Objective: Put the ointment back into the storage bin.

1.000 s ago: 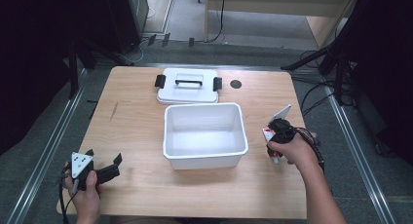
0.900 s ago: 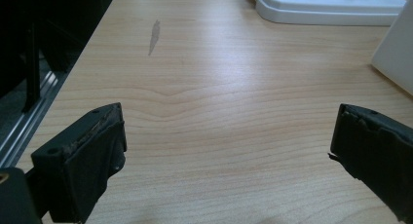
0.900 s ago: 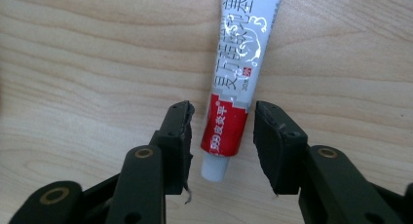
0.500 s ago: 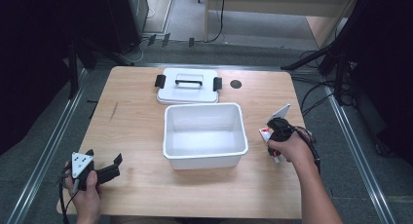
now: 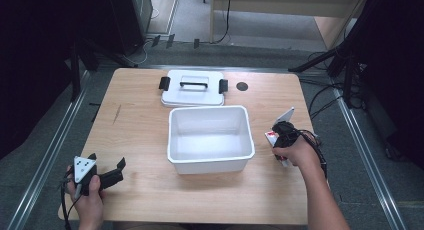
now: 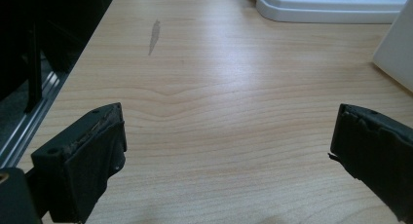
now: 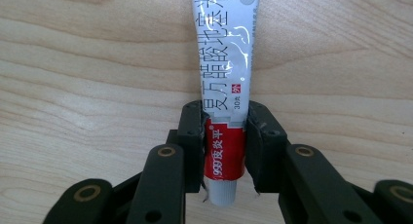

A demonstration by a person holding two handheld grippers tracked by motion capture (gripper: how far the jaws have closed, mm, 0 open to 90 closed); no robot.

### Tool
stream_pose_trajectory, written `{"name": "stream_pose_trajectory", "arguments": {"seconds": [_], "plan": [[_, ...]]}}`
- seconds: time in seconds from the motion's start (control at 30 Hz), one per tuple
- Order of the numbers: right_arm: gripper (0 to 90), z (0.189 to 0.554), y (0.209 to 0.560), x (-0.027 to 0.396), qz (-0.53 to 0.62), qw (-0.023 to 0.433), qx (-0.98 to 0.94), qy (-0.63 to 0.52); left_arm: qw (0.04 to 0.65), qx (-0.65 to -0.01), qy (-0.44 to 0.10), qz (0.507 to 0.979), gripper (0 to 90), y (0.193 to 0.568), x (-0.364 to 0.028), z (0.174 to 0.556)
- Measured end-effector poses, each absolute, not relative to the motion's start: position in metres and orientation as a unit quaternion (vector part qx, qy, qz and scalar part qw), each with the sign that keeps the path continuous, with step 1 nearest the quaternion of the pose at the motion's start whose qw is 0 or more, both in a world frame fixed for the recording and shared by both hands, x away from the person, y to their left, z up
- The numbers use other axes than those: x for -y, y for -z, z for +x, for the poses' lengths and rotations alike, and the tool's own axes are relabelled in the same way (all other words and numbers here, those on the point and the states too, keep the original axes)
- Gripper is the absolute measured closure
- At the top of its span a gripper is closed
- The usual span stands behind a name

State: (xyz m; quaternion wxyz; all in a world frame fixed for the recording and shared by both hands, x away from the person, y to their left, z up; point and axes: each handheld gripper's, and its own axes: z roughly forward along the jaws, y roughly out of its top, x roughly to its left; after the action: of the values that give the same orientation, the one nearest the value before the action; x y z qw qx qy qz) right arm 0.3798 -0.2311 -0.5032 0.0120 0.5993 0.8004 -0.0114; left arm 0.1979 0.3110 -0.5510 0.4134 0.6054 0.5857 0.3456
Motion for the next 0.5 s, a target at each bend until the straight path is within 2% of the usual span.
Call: {"name": "stream_pose_trajectory", "arguments": {"seconds": [0.5], "plan": [[72.9,0.383,0.493,0.238,0.614,0.002,-0.789,-0.007,0.414,-0.587,-0.343,0.606,0.1,0.551,-0.312,0.198]]}}
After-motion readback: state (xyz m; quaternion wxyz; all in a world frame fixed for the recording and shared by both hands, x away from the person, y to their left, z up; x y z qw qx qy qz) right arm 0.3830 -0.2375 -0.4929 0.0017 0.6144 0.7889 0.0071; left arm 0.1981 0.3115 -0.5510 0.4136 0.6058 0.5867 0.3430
